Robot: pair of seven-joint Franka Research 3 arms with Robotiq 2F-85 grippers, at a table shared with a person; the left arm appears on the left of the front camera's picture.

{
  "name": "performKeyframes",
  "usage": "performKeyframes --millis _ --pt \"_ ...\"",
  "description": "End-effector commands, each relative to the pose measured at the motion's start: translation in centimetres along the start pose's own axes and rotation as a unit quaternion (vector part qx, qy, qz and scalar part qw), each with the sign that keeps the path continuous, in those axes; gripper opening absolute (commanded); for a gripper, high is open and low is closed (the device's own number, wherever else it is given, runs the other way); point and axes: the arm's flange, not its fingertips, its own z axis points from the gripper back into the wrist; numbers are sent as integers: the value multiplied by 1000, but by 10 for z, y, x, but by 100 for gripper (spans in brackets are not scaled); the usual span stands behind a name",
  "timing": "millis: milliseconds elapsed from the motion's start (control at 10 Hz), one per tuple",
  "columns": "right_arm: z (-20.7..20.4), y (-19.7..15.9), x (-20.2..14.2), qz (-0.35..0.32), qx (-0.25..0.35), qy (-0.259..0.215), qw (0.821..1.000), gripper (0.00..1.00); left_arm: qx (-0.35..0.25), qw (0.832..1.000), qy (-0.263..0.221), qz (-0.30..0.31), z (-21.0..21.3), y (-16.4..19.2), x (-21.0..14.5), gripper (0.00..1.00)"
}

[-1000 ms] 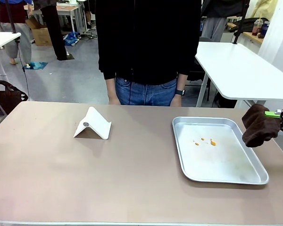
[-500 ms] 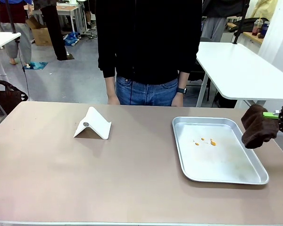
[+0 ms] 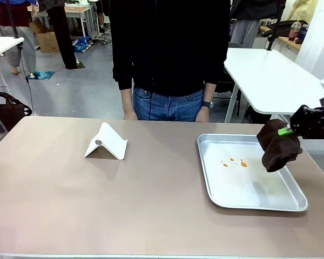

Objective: Clean the surface of the table.
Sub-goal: Clean the area not pointed to by the person.

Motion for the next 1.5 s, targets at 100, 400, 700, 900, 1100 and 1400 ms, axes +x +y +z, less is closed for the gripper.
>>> performKeyframes --millis 100,400,700,900,1100,1400 --pt "-12 20 25 38 -162 37 985 10 0 1000 6 3 2 -4 -4 20" --pt "-52 14 45 51 -223 31 973 10 0 1000 6 3 2 -4 -4 20" --pt "-108 -3 51 47 -213 32 975 10 0 1000 6 3 2 -4 -4 20" --pt "-140 -6 48 24 -160 53 985 10 0 1000 6 3 2 -4 -4 20" --pt "-168 -5 42 11 -103 74 992 10 0 1000 6 3 2 -4 -4 20" --pt "-202 16 26 15 -63 111 992 10 0 1000 6 3 2 -4 -4 20"
